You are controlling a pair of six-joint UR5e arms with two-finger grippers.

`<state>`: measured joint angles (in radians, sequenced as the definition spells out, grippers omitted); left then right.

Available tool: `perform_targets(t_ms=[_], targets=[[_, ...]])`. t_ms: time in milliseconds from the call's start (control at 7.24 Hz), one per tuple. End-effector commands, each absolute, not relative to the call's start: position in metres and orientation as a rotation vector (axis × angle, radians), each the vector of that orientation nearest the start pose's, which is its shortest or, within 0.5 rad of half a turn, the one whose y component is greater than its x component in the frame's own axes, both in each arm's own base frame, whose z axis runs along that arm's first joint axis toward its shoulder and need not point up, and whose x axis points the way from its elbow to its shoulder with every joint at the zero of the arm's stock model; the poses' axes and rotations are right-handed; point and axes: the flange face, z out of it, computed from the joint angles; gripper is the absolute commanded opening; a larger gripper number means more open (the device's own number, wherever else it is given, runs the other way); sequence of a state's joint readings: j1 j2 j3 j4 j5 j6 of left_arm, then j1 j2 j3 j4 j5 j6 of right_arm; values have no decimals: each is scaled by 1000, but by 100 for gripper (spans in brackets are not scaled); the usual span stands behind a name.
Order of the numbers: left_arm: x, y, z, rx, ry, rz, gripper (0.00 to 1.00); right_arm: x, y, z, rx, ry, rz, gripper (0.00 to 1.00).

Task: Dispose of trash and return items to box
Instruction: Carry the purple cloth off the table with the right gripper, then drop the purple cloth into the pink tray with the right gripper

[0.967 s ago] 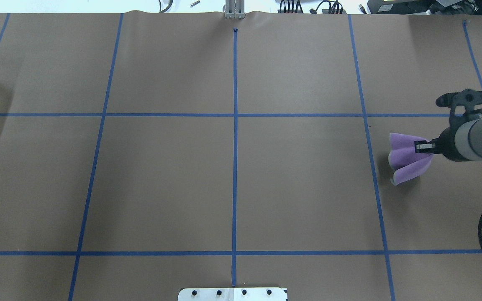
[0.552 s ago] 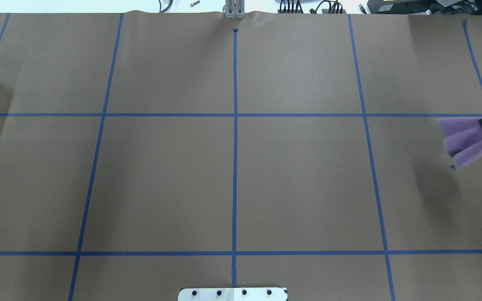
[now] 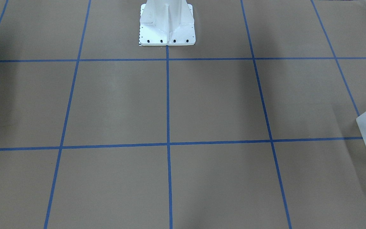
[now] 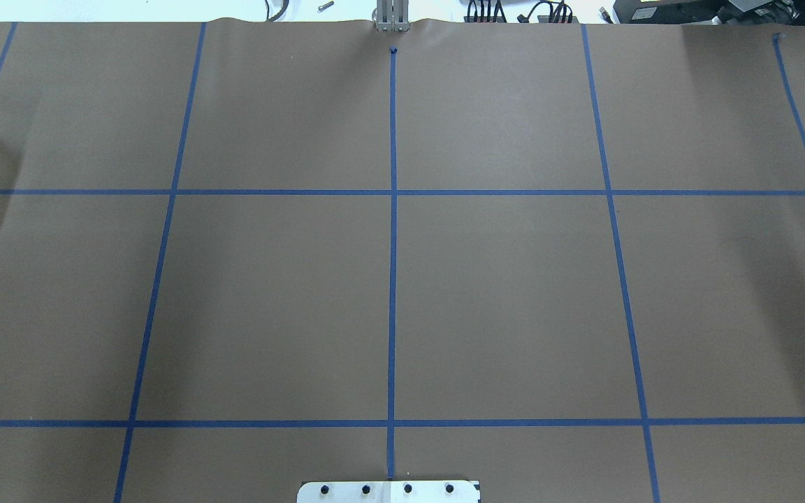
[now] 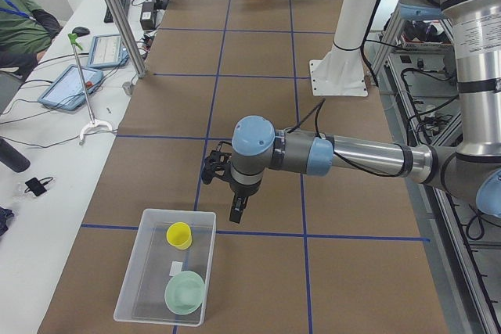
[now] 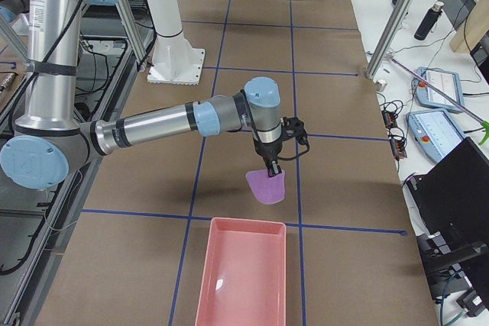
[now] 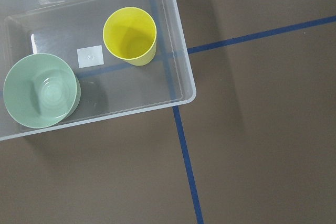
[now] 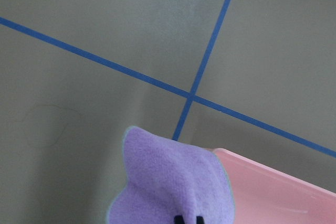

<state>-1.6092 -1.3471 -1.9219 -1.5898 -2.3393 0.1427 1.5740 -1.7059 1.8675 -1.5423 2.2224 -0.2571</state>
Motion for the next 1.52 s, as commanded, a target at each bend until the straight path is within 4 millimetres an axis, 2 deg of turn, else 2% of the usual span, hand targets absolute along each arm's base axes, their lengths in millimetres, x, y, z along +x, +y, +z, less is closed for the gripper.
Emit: perform_targets(t_ms=[0, 138, 276, 414, 552, 691, 829, 967, 1105, 1381], targets=[[-80, -402, 583, 210, 752, 156, 99, 106, -431, 632, 249, -616, -365, 0], [-80, -401, 583, 212, 752, 157, 99, 114, -428, 648, 238, -616, -380, 0], [-80, -401, 582, 213, 752, 157, 99, 116, -423, 653, 227, -617, -363, 11], [-80, -401, 582, 213, 752, 157, 99, 115, -422, 658, 216, -628, -354, 72], [-80, -401, 583, 212, 752, 157, 99, 115, -427, 649, 214, -637, -302, 83], [-79, -401, 585, 208, 752, 156, 99, 111, -434, 633, 205, -694, -181, 98], [-79, -399, 589, 199, 753, 153, 99, 104, -443, 614, 201, -836, -84, 99], [-79, -398, 591, 196, 753, 152, 99, 101, -440, 613, 199, -864, -78, 99], [-79, -398, 597, 183, 755, 147, 99, 101, -433, 622, 181, -846, -72, 100], [-79, -395, 630, 114, 762, 118, 99, 108, -406, 656, 120, -725, -60, 100]])
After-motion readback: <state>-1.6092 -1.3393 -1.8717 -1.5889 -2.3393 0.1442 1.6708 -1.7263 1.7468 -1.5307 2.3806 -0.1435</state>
